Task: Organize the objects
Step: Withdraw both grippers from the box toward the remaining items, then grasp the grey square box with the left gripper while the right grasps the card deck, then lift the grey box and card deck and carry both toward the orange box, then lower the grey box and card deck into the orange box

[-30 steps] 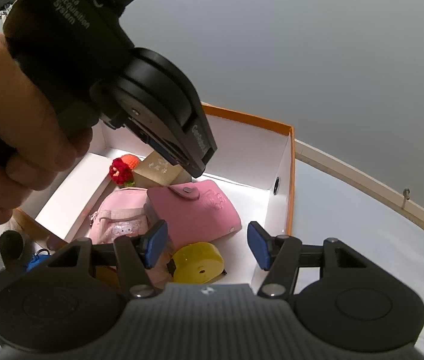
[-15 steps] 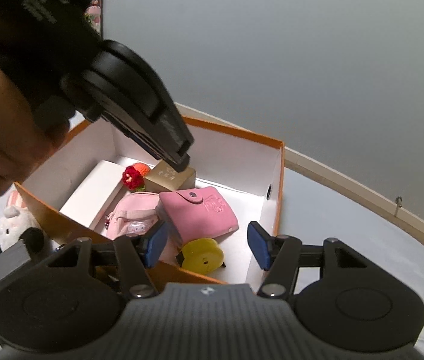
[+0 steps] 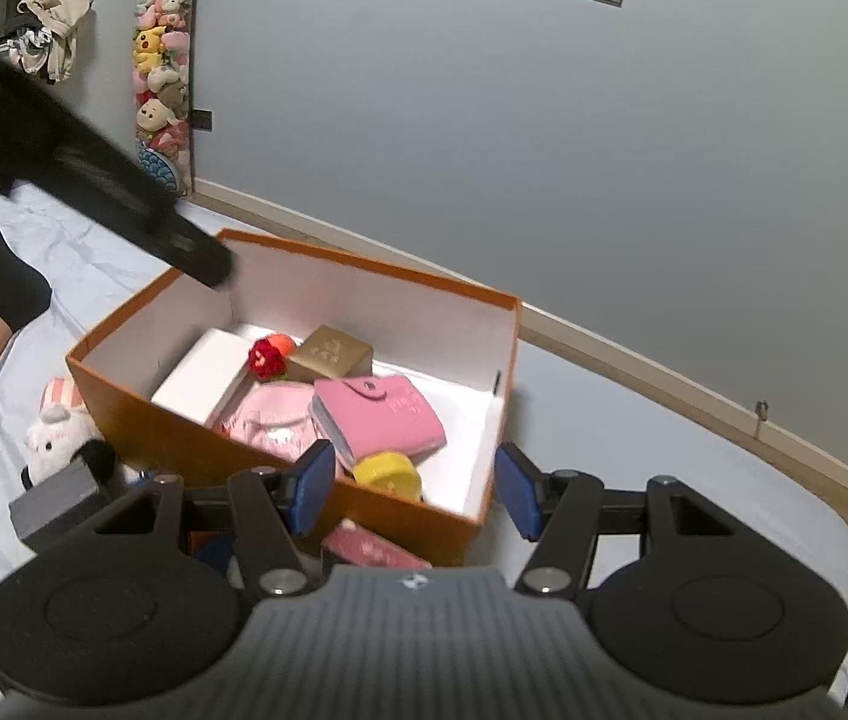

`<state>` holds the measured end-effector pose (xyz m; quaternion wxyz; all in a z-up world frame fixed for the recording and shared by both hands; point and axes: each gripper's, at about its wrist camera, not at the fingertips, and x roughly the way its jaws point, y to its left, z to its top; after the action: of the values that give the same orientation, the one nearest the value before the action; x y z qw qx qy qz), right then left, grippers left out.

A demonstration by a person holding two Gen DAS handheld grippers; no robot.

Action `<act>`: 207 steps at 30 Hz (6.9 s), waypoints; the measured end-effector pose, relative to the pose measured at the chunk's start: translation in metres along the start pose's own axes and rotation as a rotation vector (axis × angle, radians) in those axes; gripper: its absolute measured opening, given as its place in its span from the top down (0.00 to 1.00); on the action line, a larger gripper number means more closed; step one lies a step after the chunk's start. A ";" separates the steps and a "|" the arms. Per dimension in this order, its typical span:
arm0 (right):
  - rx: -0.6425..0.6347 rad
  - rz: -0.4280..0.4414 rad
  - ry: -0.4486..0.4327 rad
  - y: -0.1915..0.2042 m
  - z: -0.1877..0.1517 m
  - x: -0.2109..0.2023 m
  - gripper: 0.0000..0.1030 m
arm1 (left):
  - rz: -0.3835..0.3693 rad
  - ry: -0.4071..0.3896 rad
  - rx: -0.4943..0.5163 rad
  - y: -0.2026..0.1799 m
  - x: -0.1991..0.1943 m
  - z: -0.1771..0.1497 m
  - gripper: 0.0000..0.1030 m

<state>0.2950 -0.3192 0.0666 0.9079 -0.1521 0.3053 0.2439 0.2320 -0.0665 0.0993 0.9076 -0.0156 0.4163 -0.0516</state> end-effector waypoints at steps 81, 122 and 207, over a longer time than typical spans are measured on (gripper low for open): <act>0.228 -0.068 0.004 0.036 -0.101 0.071 0.27 | 0.236 -0.131 0.078 -0.002 0.013 -0.222 0.14; 0.351 -0.166 -0.082 0.050 -0.120 0.090 0.41 | -0.054 -0.114 -0.333 0.063 0.042 -0.232 0.09; -0.016 0.087 -0.027 0.013 0.006 0.016 0.42 | 0.089 -0.251 0.183 -0.017 0.008 -0.070 0.13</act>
<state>0.3018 -0.3000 0.0600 0.8993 -0.1427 0.2972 0.2874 0.1825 -0.0828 0.0487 0.9516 0.0793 0.2933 -0.0467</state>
